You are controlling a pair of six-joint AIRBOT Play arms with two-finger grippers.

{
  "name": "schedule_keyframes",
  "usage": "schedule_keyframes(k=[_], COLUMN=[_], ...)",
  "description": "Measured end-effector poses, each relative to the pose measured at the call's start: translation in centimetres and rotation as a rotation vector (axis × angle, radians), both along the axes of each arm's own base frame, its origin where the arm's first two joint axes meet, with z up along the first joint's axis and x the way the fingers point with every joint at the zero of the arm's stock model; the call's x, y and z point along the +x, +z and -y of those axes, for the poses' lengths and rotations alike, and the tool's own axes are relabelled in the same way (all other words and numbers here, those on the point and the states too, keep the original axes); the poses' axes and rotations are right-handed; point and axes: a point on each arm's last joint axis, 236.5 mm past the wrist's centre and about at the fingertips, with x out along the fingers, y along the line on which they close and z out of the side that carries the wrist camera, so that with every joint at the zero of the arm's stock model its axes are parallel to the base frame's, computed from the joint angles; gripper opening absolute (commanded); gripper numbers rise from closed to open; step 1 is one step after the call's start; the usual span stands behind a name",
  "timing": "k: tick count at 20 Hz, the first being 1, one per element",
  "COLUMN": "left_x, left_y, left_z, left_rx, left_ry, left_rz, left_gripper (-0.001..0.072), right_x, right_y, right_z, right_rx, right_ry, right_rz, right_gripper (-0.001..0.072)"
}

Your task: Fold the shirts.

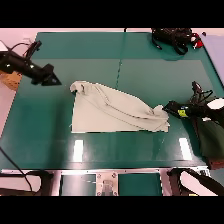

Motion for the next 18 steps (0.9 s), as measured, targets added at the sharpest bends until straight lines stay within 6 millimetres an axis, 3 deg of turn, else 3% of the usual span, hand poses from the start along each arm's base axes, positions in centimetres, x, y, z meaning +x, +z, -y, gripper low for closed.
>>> schedule_keyframes(k=[1,2,3,8,9,10,11,16,17,18], left_x=[-1.6,-3.5,-5.2,-12.5,-13.0,-13.2,-13.2,-13.1,-13.2,-13.3], left_y=[-0.3,-1.1,-2.1,-11.3,-12.7,-14.0,-15.1,-17.2,-17.4,-17.8], left_z=[-0.2,-0.4,-0.4,0.1,0.4,0.9,1.4,5.6,6.2,6.4], left_rx=[0.014,0.024,0.032,0.035,0.023,0.001,-0.028,-0.193,-0.207,-0.208], left_ry=[0.004,0.009,0.019,0.133,0.157,0.18,0.199,0.199,0.191,0.185], left_rz=[-0.024,-0.061,-0.091,-0.255,-0.26,-0.259,-0.257,-0.272,-0.275,-0.275], left_gripper=[0.0052,0.0398,0.0634,0.0634,0.0632,0.0549,0.0526,0.0524,0.0415,0.0068], right_x=[-0.1,-0.3,-0.4,-0.5,-0.6,-0.6,-0.6,-0.6,-0.6,-0.6], right_y=[0.1,0.1,0.1,0.2,0.2,0.2,0.2,0.2,0.2,0.3], right_z=[-0.1,-0.3,-0.3,-0.5,-0.5,-0.5,-0.5,-0.3,0.1,0.7], right_rx=[0.003,0.009,0.01,0.014,0.016,0.016,0.016,0.016,0.016,0.017], right_ry=[0.006,0.017,0.021,0.031,0.033,0.034,0.034,0.026,0.015,-0.003], right_rz=[-0.005,-0.015,-0.016,-0.023,-0.025,-0.025,-0.025,-0.024,-0.024,-0.025], right_gripper=[0.0358,0.0353,0.0353,0.0352,0.0351,0.0351,0.0351,0.0352,0.0353,0.0353])
